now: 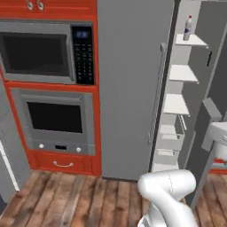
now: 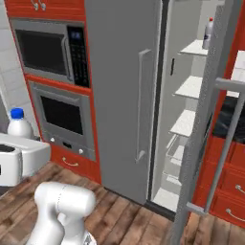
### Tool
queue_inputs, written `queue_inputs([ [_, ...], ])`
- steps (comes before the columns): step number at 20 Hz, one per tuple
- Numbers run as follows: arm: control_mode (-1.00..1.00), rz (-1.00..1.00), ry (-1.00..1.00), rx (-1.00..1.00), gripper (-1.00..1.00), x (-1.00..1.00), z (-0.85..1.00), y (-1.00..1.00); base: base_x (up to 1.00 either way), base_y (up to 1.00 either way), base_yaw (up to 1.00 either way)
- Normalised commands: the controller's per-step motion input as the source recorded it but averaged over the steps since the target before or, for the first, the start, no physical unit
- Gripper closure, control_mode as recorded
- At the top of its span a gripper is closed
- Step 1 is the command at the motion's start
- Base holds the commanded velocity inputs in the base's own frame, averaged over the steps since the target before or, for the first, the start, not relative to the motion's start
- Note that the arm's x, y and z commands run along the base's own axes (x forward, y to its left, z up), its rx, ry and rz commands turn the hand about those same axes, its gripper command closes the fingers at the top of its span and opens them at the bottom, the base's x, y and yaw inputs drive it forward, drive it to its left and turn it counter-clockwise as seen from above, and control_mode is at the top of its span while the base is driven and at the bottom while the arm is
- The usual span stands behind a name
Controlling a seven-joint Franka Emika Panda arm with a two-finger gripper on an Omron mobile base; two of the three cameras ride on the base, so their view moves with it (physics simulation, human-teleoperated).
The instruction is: Take the bottled waters from the counter and place them in the freezer to freeze. Close the freezer door after placing the bottles.
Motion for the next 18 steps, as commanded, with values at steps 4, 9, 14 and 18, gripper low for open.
queue_inputs([
  [4,1.0,0.0,0.0,0.0,1.0,0.0,0.0,0.0,0.77,0.47,-0.65],
  [9,1.0,0.0,0.0,0.0,1.0,0.0,0.0,0.0,0.81,0.54,-0.56],
  [14,1.0,0.0,0.0,0.0,1.0,0.0,0.0,0.0,0.49,0.39,-0.32],
  [18,1.0,0.0,0.0,0.0,1.0,0.0,0.0,0.0,0.5,0.05,0.0],
])
